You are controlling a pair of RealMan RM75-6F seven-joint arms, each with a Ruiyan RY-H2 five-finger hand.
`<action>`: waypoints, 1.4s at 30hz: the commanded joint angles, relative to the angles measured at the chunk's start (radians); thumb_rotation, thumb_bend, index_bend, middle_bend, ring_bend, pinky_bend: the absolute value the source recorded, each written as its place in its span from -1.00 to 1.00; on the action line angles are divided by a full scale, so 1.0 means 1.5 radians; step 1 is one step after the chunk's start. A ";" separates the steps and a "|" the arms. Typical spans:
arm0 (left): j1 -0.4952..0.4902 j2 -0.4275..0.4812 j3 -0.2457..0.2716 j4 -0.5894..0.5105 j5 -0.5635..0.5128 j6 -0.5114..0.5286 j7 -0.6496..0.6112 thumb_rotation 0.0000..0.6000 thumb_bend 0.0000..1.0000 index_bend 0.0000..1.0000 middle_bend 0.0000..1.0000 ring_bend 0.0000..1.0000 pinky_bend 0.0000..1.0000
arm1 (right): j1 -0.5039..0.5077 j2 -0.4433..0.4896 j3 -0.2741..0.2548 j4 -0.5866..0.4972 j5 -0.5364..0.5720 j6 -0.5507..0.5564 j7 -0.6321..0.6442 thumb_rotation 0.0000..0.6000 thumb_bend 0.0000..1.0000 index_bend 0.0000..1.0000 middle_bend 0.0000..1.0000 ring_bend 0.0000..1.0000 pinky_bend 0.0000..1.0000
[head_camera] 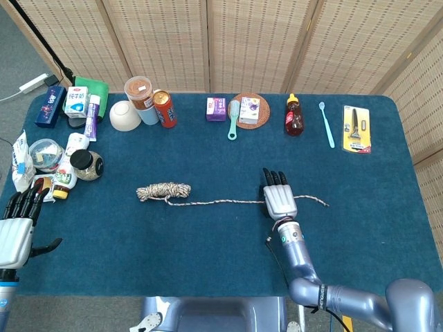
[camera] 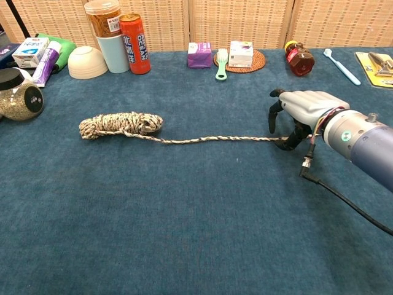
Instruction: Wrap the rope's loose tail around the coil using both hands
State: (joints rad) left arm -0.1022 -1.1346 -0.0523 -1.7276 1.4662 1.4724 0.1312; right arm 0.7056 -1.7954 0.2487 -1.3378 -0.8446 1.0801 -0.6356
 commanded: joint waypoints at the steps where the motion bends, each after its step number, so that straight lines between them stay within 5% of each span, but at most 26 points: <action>1: 0.000 0.000 0.000 0.000 0.000 0.000 0.001 1.00 -0.86 -1.00 -1.00 -1.00 -1.00 | 0.000 -0.001 -0.001 0.003 -0.001 0.000 0.002 1.00 -0.21 -0.08 -1.00 -1.00 -1.00; 42: -0.002 0.001 0.002 -0.004 -0.006 -0.007 0.004 1.00 -0.87 -1.00 -1.00 -1.00 -1.00 | -0.009 -0.023 -0.012 0.051 -0.042 0.013 0.022 1.00 -0.13 0.05 -1.00 -1.00 -1.00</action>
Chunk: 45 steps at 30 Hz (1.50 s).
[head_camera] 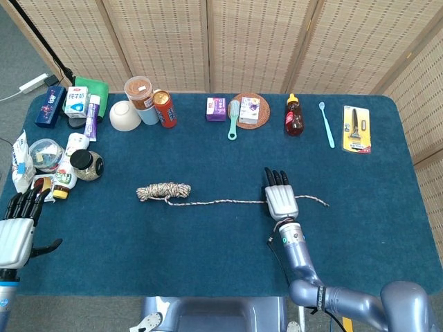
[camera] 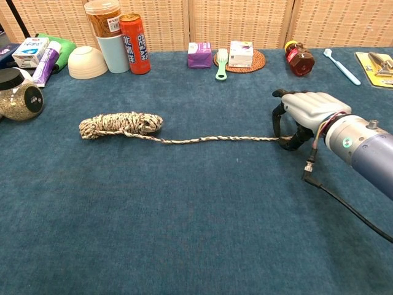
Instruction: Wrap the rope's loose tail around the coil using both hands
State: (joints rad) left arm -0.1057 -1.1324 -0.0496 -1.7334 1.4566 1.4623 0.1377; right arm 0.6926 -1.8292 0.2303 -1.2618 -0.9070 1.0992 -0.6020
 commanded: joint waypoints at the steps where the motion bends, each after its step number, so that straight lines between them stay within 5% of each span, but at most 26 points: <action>1: 0.000 0.000 0.000 0.000 0.000 0.000 0.000 1.00 -0.86 -1.00 -1.00 -1.00 -1.00 | 0.000 0.000 0.000 0.001 -0.001 0.000 -0.001 1.00 -0.13 0.05 -1.00 -1.00 -1.00; 38: -0.010 -0.004 -0.008 -0.004 -0.004 -0.007 0.011 1.00 -0.87 -1.00 -1.00 -1.00 -1.00 | -0.007 0.022 0.004 -0.032 -0.020 0.014 -0.020 1.00 0.00 0.23 -1.00 -1.00 -1.00; 45: -0.067 -0.014 -0.037 -0.014 -0.033 -0.077 0.049 1.00 -0.86 -1.00 -1.00 -1.00 -1.00 | -0.006 0.055 0.013 -0.081 -0.028 0.030 -0.036 1.00 0.00 0.24 -1.00 -1.00 -1.00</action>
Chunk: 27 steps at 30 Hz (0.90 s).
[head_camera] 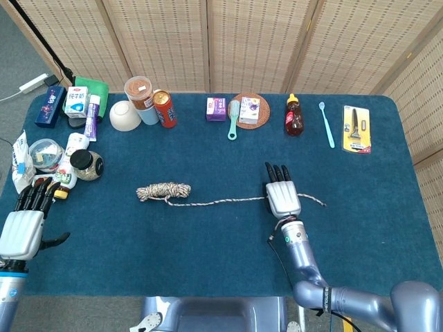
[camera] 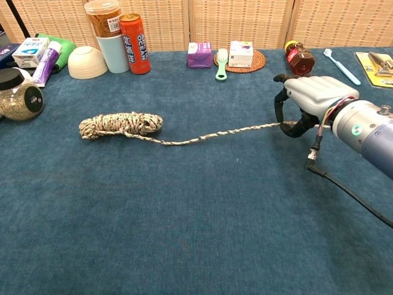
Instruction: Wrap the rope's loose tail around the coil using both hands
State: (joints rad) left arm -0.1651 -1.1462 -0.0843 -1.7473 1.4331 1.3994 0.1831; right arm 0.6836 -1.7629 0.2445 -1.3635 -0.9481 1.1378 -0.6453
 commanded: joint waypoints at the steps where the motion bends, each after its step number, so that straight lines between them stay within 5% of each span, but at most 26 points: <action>1: -0.040 -0.008 -0.019 -0.003 -0.028 -0.052 0.028 1.00 -0.86 -1.00 -1.00 -1.00 -1.00 | 0.000 0.014 0.005 -0.018 0.001 0.005 -0.009 1.00 0.00 0.24 -1.00 -1.00 -1.00; 16: -0.202 -0.120 -0.073 0.086 -0.127 -0.231 0.113 1.00 -0.86 -1.00 -1.00 -1.00 -1.00 | -0.001 0.049 0.007 -0.045 0.000 0.014 -0.011 1.00 0.00 0.24 -1.00 -1.00 -1.00; 27: -0.273 -0.198 -0.079 0.153 -0.193 -0.278 0.177 1.00 -0.86 -1.00 -1.00 -1.00 -1.00 | -0.007 0.069 0.005 -0.055 -0.002 0.022 -0.005 1.00 0.00 0.24 -1.00 -1.00 -1.00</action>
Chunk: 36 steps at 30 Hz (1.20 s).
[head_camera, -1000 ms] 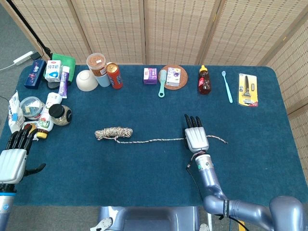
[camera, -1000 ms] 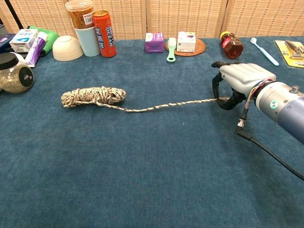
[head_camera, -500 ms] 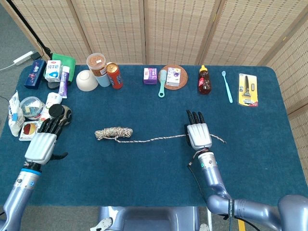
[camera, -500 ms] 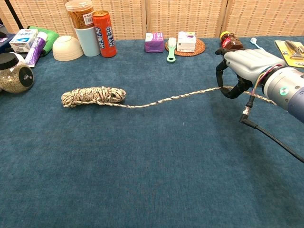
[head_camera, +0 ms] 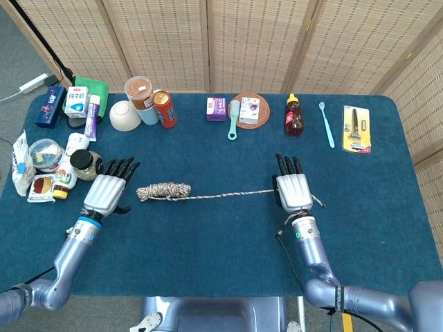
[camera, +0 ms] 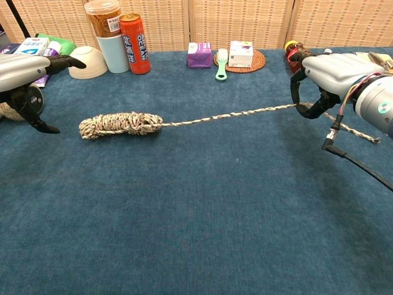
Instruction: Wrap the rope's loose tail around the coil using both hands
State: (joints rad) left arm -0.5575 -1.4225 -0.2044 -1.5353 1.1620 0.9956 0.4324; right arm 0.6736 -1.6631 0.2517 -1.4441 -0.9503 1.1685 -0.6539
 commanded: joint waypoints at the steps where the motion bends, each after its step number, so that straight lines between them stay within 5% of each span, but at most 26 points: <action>1: -0.017 -0.020 0.001 0.017 -0.019 -0.013 0.014 1.00 -0.86 -1.00 -1.00 -1.00 -1.00 | -0.001 0.005 0.000 -0.002 -0.001 0.002 0.001 1.00 0.00 0.24 -1.00 -1.00 -1.00; 19: -0.093 -0.123 0.001 0.094 -0.119 -0.032 0.090 1.00 -0.85 -1.00 -1.00 -1.00 -1.00 | -0.001 0.018 -0.003 -0.013 -0.002 0.007 0.004 1.00 0.00 0.24 -1.00 -1.00 -1.00; 26: -0.111 -0.158 0.004 0.125 -0.132 -0.024 0.111 1.00 -0.79 -0.95 -1.00 -0.95 -0.55 | -0.001 0.020 -0.003 -0.011 -0.002 0.007 0.007 1.00 0.00 0.24 -1.00 -1.00 -1.00; 30: -0.118 -0.173 0.008 0.136 -0.135 -0.014 0.124 1.00 -0.60 -0.63 -0.93 -0.74 -0.27 | -0.003 0.023 -0.005 -0.013 -0.003 0.008 0.010 1.00 0.01 0.24 -1.00 -1.00 -1.00; 36: -0.125 -0.187 0.012 0.148 -0.135 -0.010 0.126 1.00 -0.43 -0.49 -0.79 -0.61 -0.13 | -0.004 0.024 -0.006 -0.017 -0.005 0.010 0.011 1.00 0.01 0.24 -1.00 -1.00 -1.00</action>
State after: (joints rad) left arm -0.7427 -1.6998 -0.1875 -1.3161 0.9579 0.9804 0.6225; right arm 0.6683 -1.6269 0.2422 -1.4693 -0.9580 1.1828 -0.6367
